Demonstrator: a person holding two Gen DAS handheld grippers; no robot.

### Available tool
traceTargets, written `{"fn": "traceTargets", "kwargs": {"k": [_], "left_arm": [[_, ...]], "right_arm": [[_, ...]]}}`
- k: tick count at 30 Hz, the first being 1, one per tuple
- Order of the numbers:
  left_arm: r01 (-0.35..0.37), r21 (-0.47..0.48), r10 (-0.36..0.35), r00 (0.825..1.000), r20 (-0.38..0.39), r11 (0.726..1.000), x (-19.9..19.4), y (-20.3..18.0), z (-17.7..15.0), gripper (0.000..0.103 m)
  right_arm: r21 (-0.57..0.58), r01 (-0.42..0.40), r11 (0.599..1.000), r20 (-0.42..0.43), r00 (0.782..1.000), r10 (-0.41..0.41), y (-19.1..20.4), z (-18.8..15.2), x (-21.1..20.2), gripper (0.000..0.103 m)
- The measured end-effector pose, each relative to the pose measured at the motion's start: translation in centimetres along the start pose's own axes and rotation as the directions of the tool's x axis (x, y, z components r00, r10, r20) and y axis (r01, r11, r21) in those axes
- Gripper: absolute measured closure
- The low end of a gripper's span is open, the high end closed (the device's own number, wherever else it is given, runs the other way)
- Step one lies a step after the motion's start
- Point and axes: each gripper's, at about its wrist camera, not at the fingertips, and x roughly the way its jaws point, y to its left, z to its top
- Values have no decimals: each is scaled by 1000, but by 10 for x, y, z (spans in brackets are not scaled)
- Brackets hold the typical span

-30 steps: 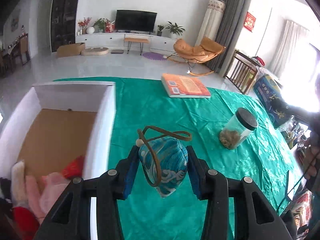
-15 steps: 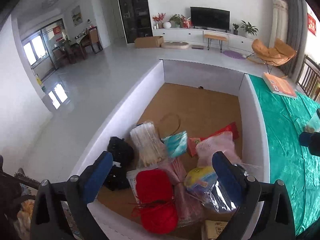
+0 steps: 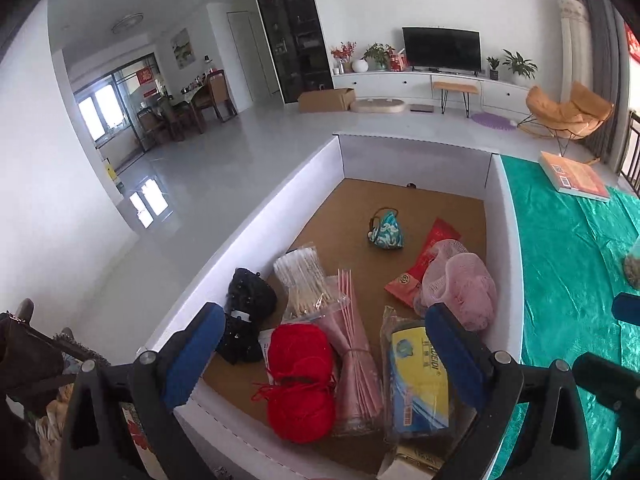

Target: Organize soft objects

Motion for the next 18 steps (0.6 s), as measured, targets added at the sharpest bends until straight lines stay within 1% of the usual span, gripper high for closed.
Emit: {"fn": "traceTargets", "kwargs": {"k": [5, 18], "left_arm": [[-18, 8, 18, 1000, 19, 1000, -8, -4, 1, 3], [-28, 25, 27, 999, 38, 999, -16, -5, -3, 3]], "right_arm": [[-52, 14, 999, 1, 1000, -14, 16, -3, -1, 31], [-84, 26, 996, -14, 1000, -27, 28, -12, 0, 31]]}}
